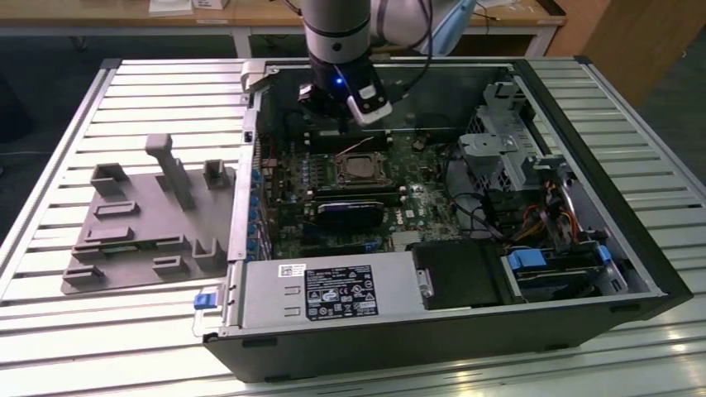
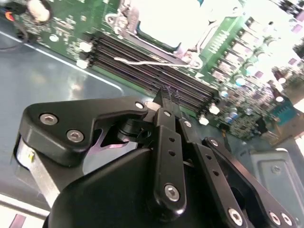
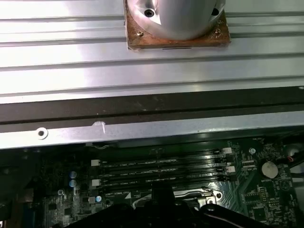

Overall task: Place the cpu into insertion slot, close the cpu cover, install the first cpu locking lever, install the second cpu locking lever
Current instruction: 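Install the first cpu locking lever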

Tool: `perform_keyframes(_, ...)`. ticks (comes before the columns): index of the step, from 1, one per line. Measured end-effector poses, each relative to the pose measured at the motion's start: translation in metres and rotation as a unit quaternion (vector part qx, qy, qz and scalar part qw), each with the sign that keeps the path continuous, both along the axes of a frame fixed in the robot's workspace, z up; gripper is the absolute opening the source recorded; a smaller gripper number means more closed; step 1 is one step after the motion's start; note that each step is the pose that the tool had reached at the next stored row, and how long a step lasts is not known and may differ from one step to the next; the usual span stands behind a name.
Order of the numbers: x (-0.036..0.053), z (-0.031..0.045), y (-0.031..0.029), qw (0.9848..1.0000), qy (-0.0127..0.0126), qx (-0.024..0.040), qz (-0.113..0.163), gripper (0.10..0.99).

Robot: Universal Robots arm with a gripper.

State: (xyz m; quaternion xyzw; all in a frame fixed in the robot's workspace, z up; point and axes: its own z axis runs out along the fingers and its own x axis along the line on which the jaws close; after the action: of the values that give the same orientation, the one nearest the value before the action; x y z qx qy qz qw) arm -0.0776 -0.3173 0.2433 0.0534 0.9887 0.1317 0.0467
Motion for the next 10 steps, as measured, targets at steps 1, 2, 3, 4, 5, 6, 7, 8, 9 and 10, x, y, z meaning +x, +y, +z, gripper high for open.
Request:
perform_keyframes(1, 0.0000, -0.0002, 0.0000, 1.0000, -0.0061, -0.0001, 0.000, 0.106)
perform_keyframes(2, 0.0000, -0.0004, 0.0000, 0.9999, -0.0118, 0.0000, 0.000, 0.106)
perform_keyframes(3, 0.0000, -0.0006, 0.0000, 0.9998, -0.0176, 0.0000, 0.000, 0.106)
perform_keyframes(4, 0.0000, -0.0008, 0.0000, 0.9997, -0.0233, 0.0000, 0.000, 0.106)
perform_keyframes(5, 0.0000, -0.0010, 0.0000, 0.9996, -0.0290, -0.0001, 0.000, 0.106)
perform_keyframes(6, 0.0000, -0.0012, 0.0000, 0.9994, -0.0346, 0.0000, 0.000, 0.106)
perform_keyframes(7, 0.0000, -0.0015, 0.0000, 0.9992, -0.0399, 0.0000, 0.000, 0.106)
perform_keyframes(8, 0.0000, -0.0020, 0.0000, 0.9991, -0.0424, 0.0001, 0.000, 0.106)
perform_keyframes(9, 0.0000, -0.0024, -0.0001, 0.9991, -0.0434, 0.0000, -0.001, 0.106)
perform_keyframes(10, 0.0000, -0.0028, -0.0001, 0.9990, -0.0437, -0.0002, -0.005, 0.106)
